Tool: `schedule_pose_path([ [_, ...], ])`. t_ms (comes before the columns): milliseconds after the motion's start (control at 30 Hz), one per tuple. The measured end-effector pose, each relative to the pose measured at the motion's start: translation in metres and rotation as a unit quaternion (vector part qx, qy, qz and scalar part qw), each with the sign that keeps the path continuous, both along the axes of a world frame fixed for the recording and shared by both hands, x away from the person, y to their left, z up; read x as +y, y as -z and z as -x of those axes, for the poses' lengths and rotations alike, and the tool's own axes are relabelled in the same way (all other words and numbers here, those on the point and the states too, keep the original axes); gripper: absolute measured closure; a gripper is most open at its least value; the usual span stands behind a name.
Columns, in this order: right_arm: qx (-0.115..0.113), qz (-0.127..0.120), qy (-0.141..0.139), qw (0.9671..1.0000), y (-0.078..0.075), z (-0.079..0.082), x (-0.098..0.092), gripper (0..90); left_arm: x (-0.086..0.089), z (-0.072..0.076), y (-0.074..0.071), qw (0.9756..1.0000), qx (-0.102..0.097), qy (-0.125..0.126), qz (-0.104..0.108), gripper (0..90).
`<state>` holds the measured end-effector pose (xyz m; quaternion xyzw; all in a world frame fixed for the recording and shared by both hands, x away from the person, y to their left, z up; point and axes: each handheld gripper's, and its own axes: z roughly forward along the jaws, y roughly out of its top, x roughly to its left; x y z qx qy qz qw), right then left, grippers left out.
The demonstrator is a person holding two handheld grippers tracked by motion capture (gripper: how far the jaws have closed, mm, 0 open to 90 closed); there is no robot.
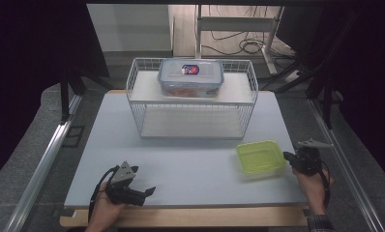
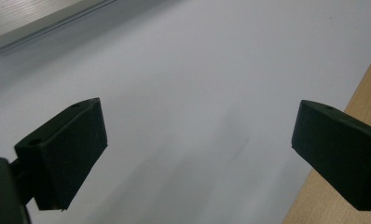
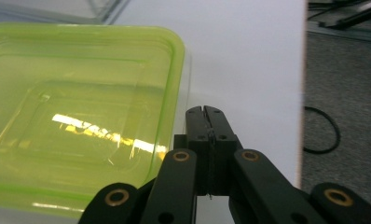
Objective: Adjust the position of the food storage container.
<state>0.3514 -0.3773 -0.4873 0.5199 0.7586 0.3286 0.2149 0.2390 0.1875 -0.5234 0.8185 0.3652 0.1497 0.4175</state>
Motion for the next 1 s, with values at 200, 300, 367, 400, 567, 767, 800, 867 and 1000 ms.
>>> schedule_pose_path([
  [200, 0.009, -0.002, -0.031, 0.9995, 0.0, 0.002, 0.021, 89.0, 0.0, 0.0, 0.0, 1.0, 0.0, 0.001, -0.001, 3.4],
  [300, 0.011, -0.003, -0.044, 0.999, 0.001, 0.003, 0.031, 89.0, -0.001, 0.0, 0.0, 1.0, 0.0, 0.001, -0.001, 3.5],
  [367, 0.013, -0.005, -0.054, 0.9984, 0.001, 0.003, 0.039, 89.0, -0.001, 0.0, 0.0, 1.0, 0.001, 0.002, -0.003, 3.5],
  [400, 0.014, -0.006, -0.058, 0.9982, 0.002, 0.003, 0.042, 89.0, -0.001, 0.0, 0.0, 1.0, 0.001, 0.001, -0.003, 3.5],
  [567, 0.02, -0.007, -0.081, 0.9965, 0.003, 0.003, 0.059, 89.0, -0.002, 0.0, 0.001, 1.0, 0.001, 0.003, -0.005, 3.6],
  [767, 0.025, -0.011, -0.105, 0.9941, 0.005, 0.004, 0.081, 88.9, -0.003, 0.0, 0.001, 1.0, 0.002, 0.004, -0.006, 3.7],
  [800, 0.025, -0.012, -0.109, 0.9937, 0.005, 0.005, 0.083, 89.0, -0.003, 0.0, 0.001, 1.0, 0.001, 0.005, -0.006, 3.7],
  [867, 0.026, -0.013, -0.119, 0.9925, 0.006, 0.005, 0.091, 88.9, -0.003, 0.0, 0.001, 1.0, 0.001, 0.005, -0.006, 3.7],
  [1000, 0.031, -0.02, -0.141, 0.9893, 0.007, 0.007, 0.11, 88.9, -0.003, 0.001, 0.001, 1.0, 0.0, 0.006, -0.006, 3.8],
])
